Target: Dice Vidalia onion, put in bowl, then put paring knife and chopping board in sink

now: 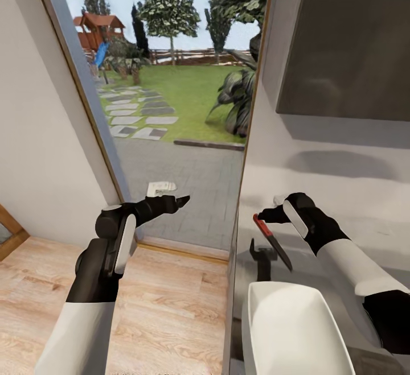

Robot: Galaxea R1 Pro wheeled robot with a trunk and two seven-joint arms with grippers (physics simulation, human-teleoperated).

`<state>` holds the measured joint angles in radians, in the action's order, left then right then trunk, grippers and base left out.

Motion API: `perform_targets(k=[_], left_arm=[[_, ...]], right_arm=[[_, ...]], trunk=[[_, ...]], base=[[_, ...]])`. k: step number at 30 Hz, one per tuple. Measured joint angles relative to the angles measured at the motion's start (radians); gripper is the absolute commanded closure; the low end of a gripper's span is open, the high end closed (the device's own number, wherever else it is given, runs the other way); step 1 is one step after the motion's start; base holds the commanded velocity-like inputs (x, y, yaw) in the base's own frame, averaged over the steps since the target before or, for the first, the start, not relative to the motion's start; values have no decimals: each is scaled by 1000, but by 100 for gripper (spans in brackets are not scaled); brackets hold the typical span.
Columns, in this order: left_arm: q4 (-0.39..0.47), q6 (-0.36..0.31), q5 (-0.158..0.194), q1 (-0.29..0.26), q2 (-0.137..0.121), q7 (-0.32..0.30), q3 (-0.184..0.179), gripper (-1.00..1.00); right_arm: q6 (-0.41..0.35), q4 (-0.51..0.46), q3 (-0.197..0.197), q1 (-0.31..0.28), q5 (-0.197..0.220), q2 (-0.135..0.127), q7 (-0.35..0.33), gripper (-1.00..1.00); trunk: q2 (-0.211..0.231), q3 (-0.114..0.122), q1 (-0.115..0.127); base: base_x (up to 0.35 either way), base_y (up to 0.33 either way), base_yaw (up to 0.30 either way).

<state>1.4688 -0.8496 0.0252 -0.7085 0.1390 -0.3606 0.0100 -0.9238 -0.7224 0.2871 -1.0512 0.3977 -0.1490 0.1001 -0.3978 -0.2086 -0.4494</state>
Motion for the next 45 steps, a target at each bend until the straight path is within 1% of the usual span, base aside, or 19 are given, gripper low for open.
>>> perform_targets(k=[28,45], left_arm=[[0,0,0,0,0,0,0,-100],[0,0,0,0,0,0,0,-100]], right_arm=[[0,0,0,0,0,0,-1,-100],[-1,0,1,0,0,0,-1,-100]], trunk=[[0,-45,0],[0,-65,0]], base=[[0,0,0],[0,0,0]])
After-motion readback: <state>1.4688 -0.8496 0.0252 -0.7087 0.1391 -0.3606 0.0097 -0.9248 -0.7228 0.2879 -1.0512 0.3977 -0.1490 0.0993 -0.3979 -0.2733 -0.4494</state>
